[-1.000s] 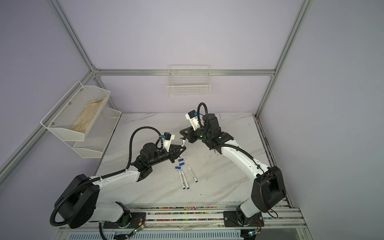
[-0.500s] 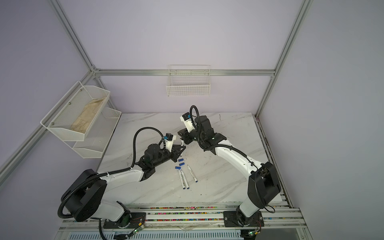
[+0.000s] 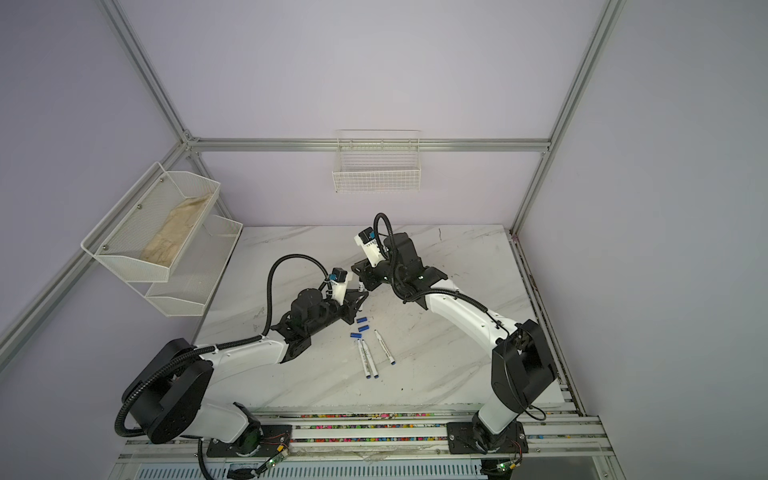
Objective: Insert the pens into the pen caps
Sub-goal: 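Press the black cap down onto the marker with the right gripper fingers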
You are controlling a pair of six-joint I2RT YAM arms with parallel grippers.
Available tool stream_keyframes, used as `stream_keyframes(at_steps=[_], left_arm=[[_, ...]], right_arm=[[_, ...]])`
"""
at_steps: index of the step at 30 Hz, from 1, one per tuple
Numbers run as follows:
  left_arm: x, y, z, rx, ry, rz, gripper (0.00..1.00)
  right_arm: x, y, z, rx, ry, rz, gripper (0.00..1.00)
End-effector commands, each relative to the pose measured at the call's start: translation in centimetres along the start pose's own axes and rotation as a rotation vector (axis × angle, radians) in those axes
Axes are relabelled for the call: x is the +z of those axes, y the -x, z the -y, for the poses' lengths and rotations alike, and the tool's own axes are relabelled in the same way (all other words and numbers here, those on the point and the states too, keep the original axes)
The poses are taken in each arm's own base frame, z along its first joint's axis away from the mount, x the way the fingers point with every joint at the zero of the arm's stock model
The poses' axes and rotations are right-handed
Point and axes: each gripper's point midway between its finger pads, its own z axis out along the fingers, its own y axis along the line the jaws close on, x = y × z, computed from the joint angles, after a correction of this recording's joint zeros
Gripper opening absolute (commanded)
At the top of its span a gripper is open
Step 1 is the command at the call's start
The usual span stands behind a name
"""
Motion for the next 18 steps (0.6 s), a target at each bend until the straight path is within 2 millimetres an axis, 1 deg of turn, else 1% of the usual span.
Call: stream_keyframes(at_steps=[1,4,6,8,10,12,14,16,18], left_arm=[[-10.2,23.1,-4.3,-0.155,0.129,0.841,0.00],[-10.8,23.9,-3.7,-0.181,0.013,0.868,0.00],[-11.0,24.4,-3.7,-0.191,-0.023,0.880,0.00],[-11.4,24.9,-4.2,-0.197,-0.019,0.893,0.00],[-11.9,25.2,-4.8,-0.202,0.001,0.909,0.00],[-12.5,25.5,-5.3,-0.208,0.012,0.926,0.00],[-13.0,25.7,-5.4,-0.199,0.022,0.932,0.00],[-12.9,25.7,-5.3,-0.172,0.035,0.909,0.00],[-12.4,25.6,-4.9,-0.147,0.038,0.868,0.00]], right_arm=[[-1.8,-16.1,-1.7,0.233,0.077,-0.569,0.00],[-1.6,-17.5,-1.5,0.233,0.053,-0.611,0.00],[-1.5,-17.7,-1.3,0.231,0.042,-0.620,0.00],[-1.6,-17.5,-1.3,0.229,0.040,-0.615,0.00],[-1.9,-16.8,-0.8,0.243,0.027,-0.589,0.00],[-2.4,-15.5,0.7,0.323,0.026,-0.535,0.00],[-2.9,-14.6,1.8,0.392,0.039,-0.491,0.00],[-3.0,-14.0,1.7,0.388,0.051,-0.471,0.00],[-3.0,-13.8,1.2,0.385,0.076,-0.464,0.00]])
